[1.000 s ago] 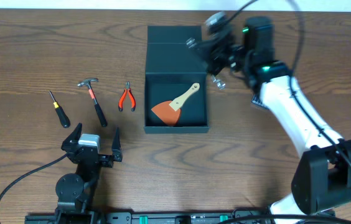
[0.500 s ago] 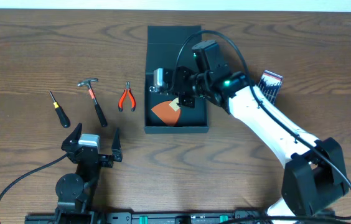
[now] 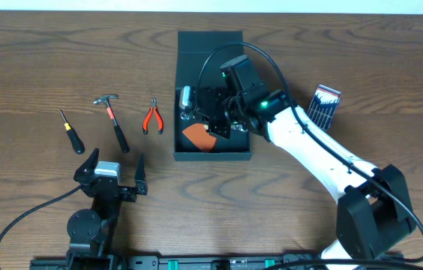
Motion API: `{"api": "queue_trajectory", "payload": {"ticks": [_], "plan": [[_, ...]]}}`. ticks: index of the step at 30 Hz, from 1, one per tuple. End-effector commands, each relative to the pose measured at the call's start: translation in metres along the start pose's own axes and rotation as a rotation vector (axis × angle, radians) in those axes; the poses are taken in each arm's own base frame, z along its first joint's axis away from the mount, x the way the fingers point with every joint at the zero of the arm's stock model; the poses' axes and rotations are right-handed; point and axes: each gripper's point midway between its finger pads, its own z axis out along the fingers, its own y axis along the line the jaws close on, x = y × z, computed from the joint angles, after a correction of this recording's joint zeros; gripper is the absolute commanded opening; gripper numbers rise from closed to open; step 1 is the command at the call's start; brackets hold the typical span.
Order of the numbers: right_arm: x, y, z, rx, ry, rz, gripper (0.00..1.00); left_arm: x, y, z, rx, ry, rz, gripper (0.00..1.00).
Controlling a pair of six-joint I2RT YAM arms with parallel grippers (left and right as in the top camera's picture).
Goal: Pack container
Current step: 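Carry the wrench into the black box and release it, then move the right gripper to the blue screwdriver set case and grasp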
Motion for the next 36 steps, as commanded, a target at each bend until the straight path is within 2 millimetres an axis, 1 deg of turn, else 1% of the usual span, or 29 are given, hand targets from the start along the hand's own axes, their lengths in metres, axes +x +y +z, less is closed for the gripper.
{"api": "queue_trajectory", "payload": {"ticks": [1,4,6,21,22,23,24,25,26,27,30,32,35,36], "plan": [[0.015,0.009,0.017,-0.042,0.043,0.064,0.01,0.016,-0.004,0.001,0.023,0.042,0.007,0.98],[0.025,0.012,0.026,-0.066,0.072,0.107,0.01,0.016,-0.004,0.001,0.023,0.042,0.007,0.99],[0.028,0.014,0.028,-0.073,0.081,0.113,0.01,0.016,-0.004,0.001,0.023,0.042,0.007,0.98],[0.041,0.027,0.026,-0.117,0.137,0.157,0.01,0.016,-0.004,0.001,0.023,0.042,0.007,0.98],[0.041,0.027,0.026,-0.117,0.137,0.157,0.07,0.016,-0.004,0.001,0.023,0.042,0.007,0.98],[0.041,0.027,0.026,-0.117,0.137,0.157,0.21,0.016,-0.004,0.001,0.023,0.042,0.007,0.99],[0.041,0.027,0.026,-0.116,0.136,0.157,0.42,0.016,-0.004,0.001,0.023,0.042,0.007,0.98],[0.04,0.026,0.026,-0.115,0.134,0.155,0.53,0.016,-0.004,0.001,0.023,0.042,0.007,0.98],[0.039,0.025,0.026,-0.111,0.13,0.151,0.6,0.016,-0.004,0.001,0.023,0.042,0.007,0.98],[0.038,0.024,0.026,-0.107,0.124,0.147,0.64,0.016,-0.004,0.001,0.023,0.042,0.007,0.98],[0.029,0.018,0.022,-0.083,0.097,0.152,0.63,0.016,-0.004,0.001,0.023,0.042,0.007,0.98],[0.018,0.009,0.014,-0.044,0.059,0.182,0.63,0.016,-0.004,0.001,0.023,0.042,0.007,0.98],[-0.002,-0.015,-0.007,0.053,-0.017,0.241,0.6,0.016,-0.004,0.001,0.023,0.042,0.007,0.98],[-0.006,-0.03,-0.019,0.12,-0.04,0.291,0.61,0.016,-0.004,0.001,0.023,0.042,0.007,0.98]]}}
